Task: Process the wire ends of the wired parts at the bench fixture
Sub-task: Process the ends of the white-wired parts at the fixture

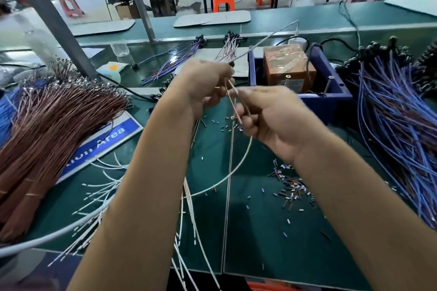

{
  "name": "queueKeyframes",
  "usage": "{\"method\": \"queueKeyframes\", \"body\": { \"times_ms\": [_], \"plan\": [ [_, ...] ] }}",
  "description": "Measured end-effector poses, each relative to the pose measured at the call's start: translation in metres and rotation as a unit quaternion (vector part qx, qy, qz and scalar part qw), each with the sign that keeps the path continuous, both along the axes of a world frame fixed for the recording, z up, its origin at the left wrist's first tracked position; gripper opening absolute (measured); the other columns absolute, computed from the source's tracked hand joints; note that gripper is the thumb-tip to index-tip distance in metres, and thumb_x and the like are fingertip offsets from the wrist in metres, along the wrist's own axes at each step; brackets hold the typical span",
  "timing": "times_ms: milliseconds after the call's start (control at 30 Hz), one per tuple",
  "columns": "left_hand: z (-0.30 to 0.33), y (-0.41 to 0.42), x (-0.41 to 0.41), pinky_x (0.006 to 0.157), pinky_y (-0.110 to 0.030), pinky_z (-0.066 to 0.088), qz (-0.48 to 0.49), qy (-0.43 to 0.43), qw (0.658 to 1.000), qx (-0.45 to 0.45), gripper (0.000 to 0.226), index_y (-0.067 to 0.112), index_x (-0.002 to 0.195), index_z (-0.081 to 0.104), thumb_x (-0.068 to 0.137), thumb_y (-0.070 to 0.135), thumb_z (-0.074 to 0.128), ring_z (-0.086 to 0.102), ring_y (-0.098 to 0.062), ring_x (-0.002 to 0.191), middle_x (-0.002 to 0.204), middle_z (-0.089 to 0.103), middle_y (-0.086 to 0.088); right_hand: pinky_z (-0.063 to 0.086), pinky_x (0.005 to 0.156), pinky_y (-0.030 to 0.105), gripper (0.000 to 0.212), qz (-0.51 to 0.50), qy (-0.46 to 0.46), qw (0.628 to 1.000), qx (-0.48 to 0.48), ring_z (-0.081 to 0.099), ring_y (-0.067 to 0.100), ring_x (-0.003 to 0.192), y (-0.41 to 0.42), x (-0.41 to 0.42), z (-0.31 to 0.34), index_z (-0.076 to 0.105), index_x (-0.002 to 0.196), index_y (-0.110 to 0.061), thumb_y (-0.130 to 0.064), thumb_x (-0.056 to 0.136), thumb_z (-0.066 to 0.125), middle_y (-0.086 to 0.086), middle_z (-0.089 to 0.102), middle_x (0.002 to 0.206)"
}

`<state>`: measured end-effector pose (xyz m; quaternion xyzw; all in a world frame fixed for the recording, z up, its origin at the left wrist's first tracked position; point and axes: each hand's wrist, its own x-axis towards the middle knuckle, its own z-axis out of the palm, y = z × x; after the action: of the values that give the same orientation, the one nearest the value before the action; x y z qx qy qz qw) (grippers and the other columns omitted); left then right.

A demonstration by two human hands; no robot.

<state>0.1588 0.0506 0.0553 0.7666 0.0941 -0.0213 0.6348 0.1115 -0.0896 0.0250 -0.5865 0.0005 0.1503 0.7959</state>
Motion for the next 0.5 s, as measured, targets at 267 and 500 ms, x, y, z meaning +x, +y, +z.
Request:
{"method": "queueKeyframes", "body": {
  "times_ms": [267, 500],
  "plan": [
    [0.003, -0.027, -0.009, 0.068, -0.023, 0.057, -0.038, 0.153, 0.881, -0.445, 0.012, 0.003, 0.094, 0.064, 0.09, 0.01, 0.055, 0.065, -0.017, 0.067, 0.074, 0.069, -0.005, 0.036, 0.04, 0.016, 0.011, -0.047, -0.252, 0.934, -0.247, 0.044, 0.01, 0.041, -0.063, -0.002, 0.049, 0.071, 0.091, -0.004, -0.003, 0.1, 0.065, 0.011, 0.073, 0.066],
    [-0.047, -0.06, -0.021, 0.045, -0.013, 0.025, 0.113, 0.206, 0.786, -0.572, 0.055, 0.018, 0.042, 0.032, 0.097, 0.018, 0.04, 0.027, -0.009, 0.027, 0.038, 0.028, 0.008, 0.047, 0.052, 0.029, 0.014, 0.113, -0.249, 0.834, -0.479, 0.055, 0.014, 0.048, -0.109, 0.004, 0.023, 0.07, 0.092, -0.016, -0.007, 0.101, 0.063, 0.003, 0.076, 0.069]
  ]
}}
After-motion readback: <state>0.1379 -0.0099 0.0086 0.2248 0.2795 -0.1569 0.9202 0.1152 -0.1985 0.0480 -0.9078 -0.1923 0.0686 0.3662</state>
